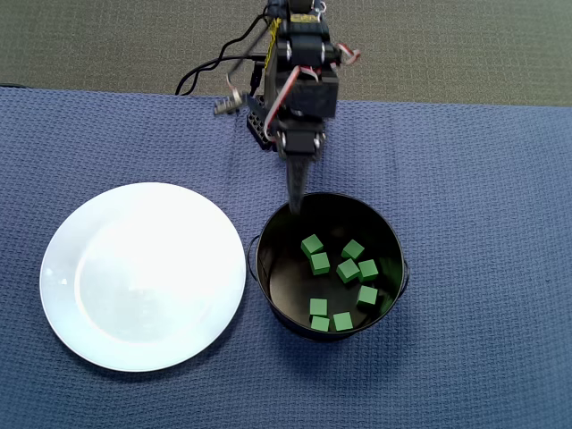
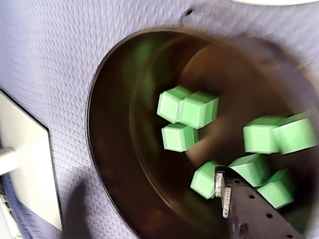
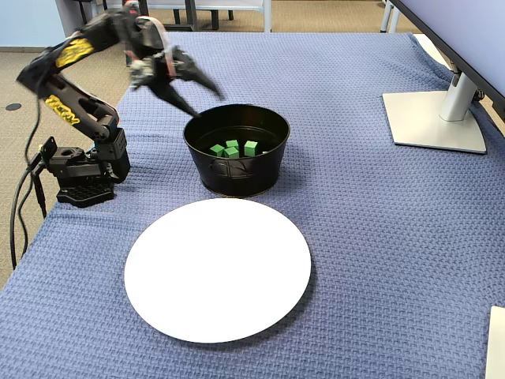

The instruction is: Pick up the green cubes from the white plate and place them in the black recipient

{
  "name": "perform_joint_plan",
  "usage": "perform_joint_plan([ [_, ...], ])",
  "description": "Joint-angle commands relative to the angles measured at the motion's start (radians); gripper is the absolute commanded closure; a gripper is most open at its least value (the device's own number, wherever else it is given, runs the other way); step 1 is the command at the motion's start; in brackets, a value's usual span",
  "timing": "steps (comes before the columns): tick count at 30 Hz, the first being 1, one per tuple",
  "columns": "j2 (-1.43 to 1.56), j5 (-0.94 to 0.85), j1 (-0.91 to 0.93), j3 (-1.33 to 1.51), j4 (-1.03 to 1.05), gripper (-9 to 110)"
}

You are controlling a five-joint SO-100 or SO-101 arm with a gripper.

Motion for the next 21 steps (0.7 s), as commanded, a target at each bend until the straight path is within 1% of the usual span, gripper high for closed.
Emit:
perform_joint_plan([
  [1, 0.25, -0.043, 0.063, 0.187, -0.002, 101],
  [4, 0.38, -0.043, 0.061, 0.298, 0.035, 101],
  [8, 0.495, -0.044, 0.074, 0.359, 0.143, 101],
  [10, 0.545, -0.048, 0.097, 0.405, 0.163, 101],
  [12, 0.571, -0.052, 0.14, 0.437, 0.149, 101],
  [16, 0.638, -0.087, 0.149, 0.541, 0.121, 101],
  [21, 0.632, -0.121, 0.183, 0.684, 0.052, 101],
])
